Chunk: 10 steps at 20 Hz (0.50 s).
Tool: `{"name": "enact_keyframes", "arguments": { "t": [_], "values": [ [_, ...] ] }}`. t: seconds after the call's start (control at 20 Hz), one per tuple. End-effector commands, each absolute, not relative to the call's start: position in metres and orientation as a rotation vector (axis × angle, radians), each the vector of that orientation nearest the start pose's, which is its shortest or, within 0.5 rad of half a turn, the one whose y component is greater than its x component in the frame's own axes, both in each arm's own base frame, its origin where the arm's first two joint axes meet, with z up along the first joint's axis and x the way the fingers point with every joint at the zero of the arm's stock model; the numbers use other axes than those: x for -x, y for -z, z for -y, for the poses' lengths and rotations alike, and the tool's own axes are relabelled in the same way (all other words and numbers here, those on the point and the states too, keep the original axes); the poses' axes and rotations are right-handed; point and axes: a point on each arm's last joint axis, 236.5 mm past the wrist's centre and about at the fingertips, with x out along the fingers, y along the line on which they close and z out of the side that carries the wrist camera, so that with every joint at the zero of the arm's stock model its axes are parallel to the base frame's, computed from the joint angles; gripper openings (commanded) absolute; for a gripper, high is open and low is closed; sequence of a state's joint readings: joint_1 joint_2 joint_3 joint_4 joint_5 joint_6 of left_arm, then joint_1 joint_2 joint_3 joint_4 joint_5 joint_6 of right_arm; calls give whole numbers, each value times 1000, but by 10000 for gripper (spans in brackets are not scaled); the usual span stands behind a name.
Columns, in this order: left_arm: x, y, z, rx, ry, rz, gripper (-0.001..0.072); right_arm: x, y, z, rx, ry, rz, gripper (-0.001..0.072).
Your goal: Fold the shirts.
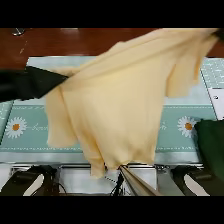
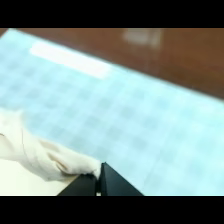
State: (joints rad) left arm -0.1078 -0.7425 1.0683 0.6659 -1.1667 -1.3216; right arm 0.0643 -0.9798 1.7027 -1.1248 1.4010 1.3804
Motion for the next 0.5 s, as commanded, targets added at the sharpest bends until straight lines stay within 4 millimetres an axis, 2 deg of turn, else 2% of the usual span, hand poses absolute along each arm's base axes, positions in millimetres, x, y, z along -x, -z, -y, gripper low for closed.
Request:
{"name": "enact_keyframes", "arguments": {
  "t": [0.0, 0.05, 0.15, 0.25, 0.35, 0.4, 0.45],
  "values": [
    [-317, -149, 210, 485, 728, -826, 27, -387, -240, -145, -129, -591, -816, 21],
    [-331, -128, 212, 493, 699, -856, 27, -407, -219, -153, -183, -606, -854, 21],
    [-361, -84, 210, 529, 622, -922, 28, -440, -192, -178, -328, -675, -878, 21],
    [-385, -45, 205, 556, 550, -975, 28, -475, -166, -187, -432, -667, -877, 22],
    [-399, -14, 206, 568, 517, -1035, 30, -501, -139, -188, -530, -645, -892, 22],
    [-401, -3, 209, 570, 518, -1065, 54, -508, -125, -187, -563, -636, -910, 28],
    [-405, 5, 210, 572, 517, -1086, 235, -512, -113, -183, -588, -630, -933, 170]
  ]
}}
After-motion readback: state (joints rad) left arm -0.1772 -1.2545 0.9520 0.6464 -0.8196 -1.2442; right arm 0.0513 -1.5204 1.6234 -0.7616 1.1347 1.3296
